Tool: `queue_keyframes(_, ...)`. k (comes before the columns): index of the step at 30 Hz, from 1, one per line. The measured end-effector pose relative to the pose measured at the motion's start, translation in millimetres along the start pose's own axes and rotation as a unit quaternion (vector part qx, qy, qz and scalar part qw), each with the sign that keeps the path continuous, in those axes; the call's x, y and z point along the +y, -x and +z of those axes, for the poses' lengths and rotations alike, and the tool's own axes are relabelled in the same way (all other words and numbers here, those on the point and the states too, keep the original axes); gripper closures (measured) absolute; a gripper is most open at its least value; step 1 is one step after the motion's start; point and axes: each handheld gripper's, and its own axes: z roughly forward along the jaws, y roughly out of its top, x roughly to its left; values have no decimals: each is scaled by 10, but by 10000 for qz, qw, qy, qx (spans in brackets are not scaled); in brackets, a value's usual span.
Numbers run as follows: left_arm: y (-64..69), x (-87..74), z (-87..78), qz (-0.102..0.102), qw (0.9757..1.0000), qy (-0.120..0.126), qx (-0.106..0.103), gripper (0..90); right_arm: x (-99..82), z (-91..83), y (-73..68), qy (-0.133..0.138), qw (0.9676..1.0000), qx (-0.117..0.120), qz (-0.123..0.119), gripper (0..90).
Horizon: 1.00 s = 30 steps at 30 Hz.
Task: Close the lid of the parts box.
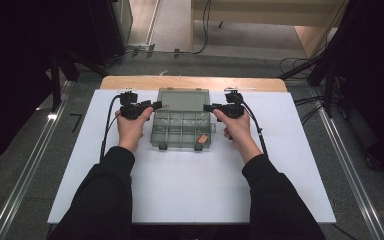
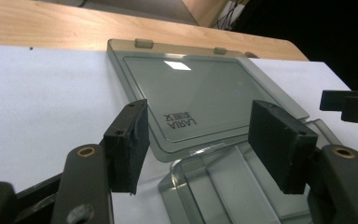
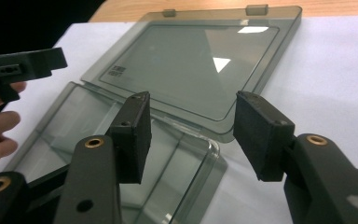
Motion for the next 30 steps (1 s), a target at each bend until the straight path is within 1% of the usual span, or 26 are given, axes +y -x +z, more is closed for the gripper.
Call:
queue_keyframes(2,-19,-2,31,19,10000,-72,44,393,9,51,-6,-102,9998,-140,12,476)
queue_keyframes(3,-31,-3,44,-3,9999,-92,59,413,11,76,-7,-119,9998,-169,25,483)
queue_keyframes(5,-52,-4,64,-67,9999,-83,54,421,14,110,-3,-81,9998,-164,100,492)
queue_keyframes(6,-59,-3,71,-57,9999,-98,53,439,17,126,-1,-70,9998,-166,117,497)
queue_keyframes(8,-57,-3,98,-43,9998,-166,50,443,25,146,1,-22,9997,-206,132,504)
queue_keyframes(11,-47,0,142,-32,9997,-243,91,443,50,169,14,-29,9994,-293,170,505)
queue_keyframes(14,-33,10,185,-58,9996,-249,148,443,70,207,24,-81,9990,-402,166,505)
queue_keyframes(17,-28,19,232,-37,9993,-317,217,449,71,243,30,-132,9986,-496,159,505)
queue_keyframes(19,-26,22,262,1,9991,-369,230,449,62,270,46,-161,9985,-479,189,506)
queue_keyframes(24,-27,33,329,-37,9985,-448,312,448,36,322,114,-246,9985,-406,273,505)
queue_keyframes(28,-50,38,362,-131,9982,-495,314,448,29,349,151,-275,9985,-347,332,499)
queue_keyframes(30,-60,33,378,-176,9980,-511,315,447,27,364,173,-279,9983,-281,431,485)
